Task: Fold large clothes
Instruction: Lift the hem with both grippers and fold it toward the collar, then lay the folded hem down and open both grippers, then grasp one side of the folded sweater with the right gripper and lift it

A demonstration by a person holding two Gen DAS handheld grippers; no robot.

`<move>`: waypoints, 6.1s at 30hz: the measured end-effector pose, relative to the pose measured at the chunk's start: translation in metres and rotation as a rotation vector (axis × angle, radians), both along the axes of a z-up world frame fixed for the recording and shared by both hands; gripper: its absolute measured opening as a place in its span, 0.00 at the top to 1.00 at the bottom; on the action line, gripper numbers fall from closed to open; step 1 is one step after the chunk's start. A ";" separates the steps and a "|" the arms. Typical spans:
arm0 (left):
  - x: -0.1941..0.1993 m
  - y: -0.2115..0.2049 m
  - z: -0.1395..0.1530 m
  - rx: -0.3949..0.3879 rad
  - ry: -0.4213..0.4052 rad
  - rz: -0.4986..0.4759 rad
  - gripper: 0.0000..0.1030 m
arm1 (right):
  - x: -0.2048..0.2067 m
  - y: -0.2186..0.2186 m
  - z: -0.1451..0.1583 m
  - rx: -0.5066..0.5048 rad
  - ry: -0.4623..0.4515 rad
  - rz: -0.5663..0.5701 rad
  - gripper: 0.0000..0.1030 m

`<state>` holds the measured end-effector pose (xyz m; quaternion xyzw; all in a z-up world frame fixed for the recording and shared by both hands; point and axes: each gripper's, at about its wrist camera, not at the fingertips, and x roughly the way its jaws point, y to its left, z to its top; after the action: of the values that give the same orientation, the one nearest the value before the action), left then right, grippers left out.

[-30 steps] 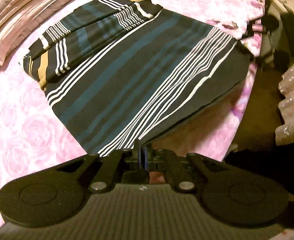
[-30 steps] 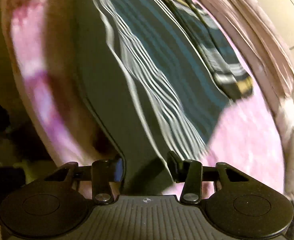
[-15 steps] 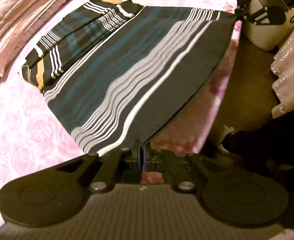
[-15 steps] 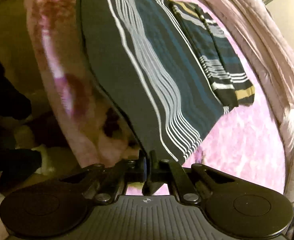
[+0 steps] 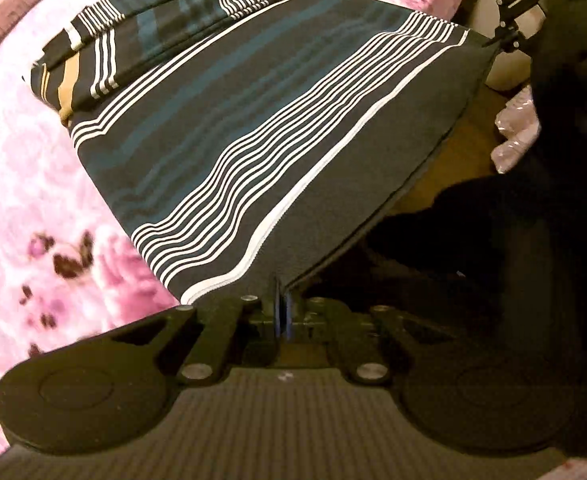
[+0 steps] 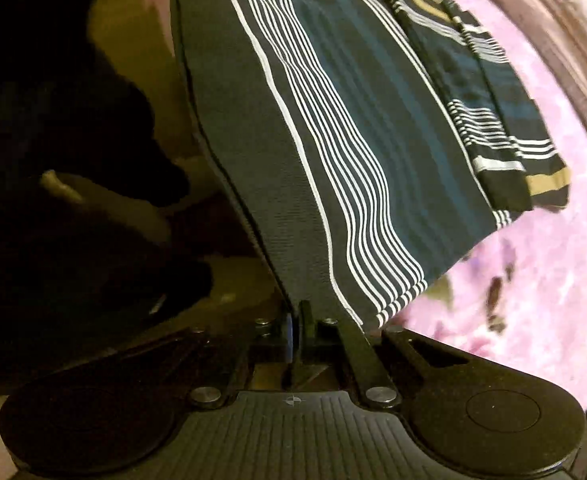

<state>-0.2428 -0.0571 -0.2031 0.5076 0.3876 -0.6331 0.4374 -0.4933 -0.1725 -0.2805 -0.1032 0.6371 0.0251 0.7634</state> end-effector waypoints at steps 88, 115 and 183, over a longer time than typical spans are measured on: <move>0.338 -0.426 -0.124 -0.232 0.073 0.705 0.98 | 0.247 -0.516 -0.031 0.153 -0.460 -1.055 1.00; 0.200 -0.260 -0.097 -0.151 0.036 0.565 0.88 | 0.146 -0.309 -0.018 0.233 -0.424 -1.184 0.69; 0.280 -0.304 -0.174 -0.622 -0.418 -1.292 0.43 | 0.458 -0.069 -0.006 -0.196 -0.317 -0.526 0.96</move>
<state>0.0374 -0.3615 -0.3772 0.5969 -0.2760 -0.7348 0.1661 -0.0350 -0.2416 -0.2864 -0.0105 0.5145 -0.2509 0.8199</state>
